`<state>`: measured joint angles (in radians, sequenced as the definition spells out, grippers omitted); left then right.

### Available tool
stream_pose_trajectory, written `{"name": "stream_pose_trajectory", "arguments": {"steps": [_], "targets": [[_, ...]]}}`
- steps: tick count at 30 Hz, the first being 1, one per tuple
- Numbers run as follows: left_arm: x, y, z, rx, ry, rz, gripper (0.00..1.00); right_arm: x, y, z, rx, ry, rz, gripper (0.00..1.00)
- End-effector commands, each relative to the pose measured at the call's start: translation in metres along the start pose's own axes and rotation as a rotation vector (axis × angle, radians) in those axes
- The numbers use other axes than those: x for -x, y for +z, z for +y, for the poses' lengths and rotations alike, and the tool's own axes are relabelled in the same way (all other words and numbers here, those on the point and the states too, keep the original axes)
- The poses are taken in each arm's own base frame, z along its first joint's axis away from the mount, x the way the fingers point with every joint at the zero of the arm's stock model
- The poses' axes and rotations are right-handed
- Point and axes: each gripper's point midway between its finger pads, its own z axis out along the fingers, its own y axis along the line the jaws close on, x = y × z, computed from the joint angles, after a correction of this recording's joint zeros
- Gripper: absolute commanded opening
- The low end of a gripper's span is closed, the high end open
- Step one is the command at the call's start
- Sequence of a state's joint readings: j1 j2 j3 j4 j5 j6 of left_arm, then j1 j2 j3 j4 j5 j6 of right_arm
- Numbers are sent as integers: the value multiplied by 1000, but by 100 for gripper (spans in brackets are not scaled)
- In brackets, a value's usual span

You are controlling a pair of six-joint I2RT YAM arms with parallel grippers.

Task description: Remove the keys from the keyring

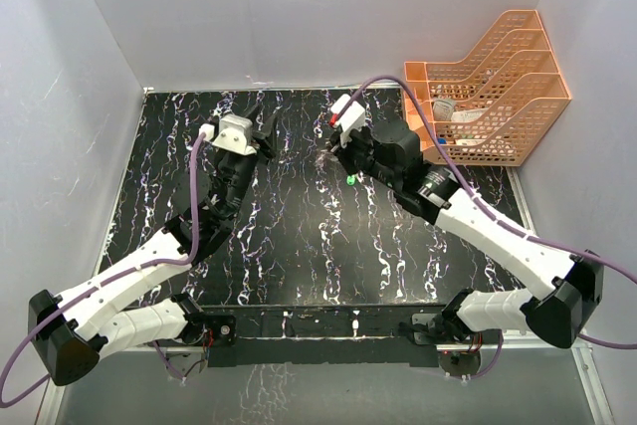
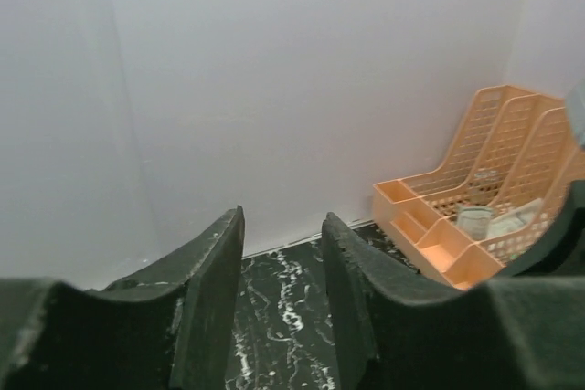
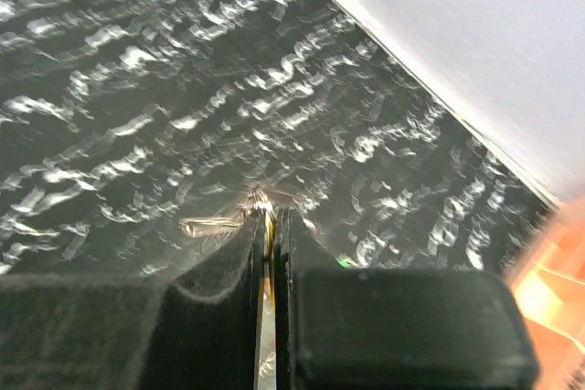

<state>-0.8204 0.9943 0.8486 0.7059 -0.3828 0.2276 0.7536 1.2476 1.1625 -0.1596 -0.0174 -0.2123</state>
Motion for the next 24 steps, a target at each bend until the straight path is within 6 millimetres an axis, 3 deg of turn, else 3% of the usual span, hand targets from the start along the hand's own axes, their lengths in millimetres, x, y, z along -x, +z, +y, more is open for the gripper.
{"name": "stream_pose_trajectory", "arguments": {"steps": [1,6,16,24], "targets": [[-14,-7,23,124,47,59,42,-6,-26,-28,-142,-74,140,0],[-29,-12,16,81,68,109,45,17,-43,-34,-168,-110,64,0],[-50,-10,-53,-254,16,45,48,30,-57,-26,-137,-212,129,0],[-39,-17,-82,-385,-97,-85,50,41,-68,-17,-168,-294,138,0]]}}
